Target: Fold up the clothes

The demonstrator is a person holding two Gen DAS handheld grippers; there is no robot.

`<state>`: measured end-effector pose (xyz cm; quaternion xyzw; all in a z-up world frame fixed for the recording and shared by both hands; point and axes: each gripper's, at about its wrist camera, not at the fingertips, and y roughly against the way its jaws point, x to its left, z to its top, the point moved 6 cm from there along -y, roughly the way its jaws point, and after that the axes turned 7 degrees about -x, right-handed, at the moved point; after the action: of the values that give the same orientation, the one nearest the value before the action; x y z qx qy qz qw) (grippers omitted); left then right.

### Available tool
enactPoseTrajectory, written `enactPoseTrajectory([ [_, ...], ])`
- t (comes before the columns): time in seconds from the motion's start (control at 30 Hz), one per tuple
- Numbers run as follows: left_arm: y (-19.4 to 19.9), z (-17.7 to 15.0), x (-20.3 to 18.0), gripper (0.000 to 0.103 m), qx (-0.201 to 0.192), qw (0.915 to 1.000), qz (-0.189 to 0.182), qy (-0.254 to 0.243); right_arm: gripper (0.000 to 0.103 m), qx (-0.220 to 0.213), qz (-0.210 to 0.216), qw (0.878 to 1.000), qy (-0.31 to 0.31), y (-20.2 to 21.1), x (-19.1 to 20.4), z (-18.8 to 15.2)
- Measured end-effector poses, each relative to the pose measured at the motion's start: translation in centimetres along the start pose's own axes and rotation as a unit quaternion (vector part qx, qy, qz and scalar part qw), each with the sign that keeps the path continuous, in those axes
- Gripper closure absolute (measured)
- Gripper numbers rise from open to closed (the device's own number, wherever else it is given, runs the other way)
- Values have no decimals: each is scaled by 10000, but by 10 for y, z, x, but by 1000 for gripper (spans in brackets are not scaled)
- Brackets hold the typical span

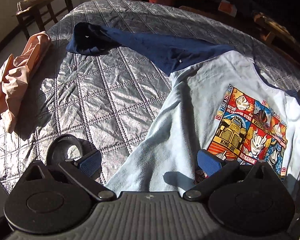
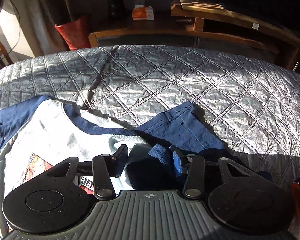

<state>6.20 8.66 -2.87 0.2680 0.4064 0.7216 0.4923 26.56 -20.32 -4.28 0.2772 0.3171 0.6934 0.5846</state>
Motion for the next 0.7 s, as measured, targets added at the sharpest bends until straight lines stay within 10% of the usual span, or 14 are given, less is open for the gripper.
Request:
enactPoseTrajectory([
  [0.13,-3,-6,-18,1,66,9998,-45,-161,81,97,-141,9960,879,-11,17,-9],
  [0.23,-2,-8,-29,1,5,9996,-45,-296,81,-473,-553,9858,1512,-7,28,10],
  [0.37,-4,-12,-41,1,35,9991,2,-429,53,-1102,68,9887,1010,14,27,37],
  [0.47,-5,-13,-45,1,59,9991,16,-424,42,-1767,-709,9802,538,33,-15,54],
  [0.7,-8,-16,-47,1,78,9988,54,-473,41,-332,-1490,9883,68,0,-104,8],
])
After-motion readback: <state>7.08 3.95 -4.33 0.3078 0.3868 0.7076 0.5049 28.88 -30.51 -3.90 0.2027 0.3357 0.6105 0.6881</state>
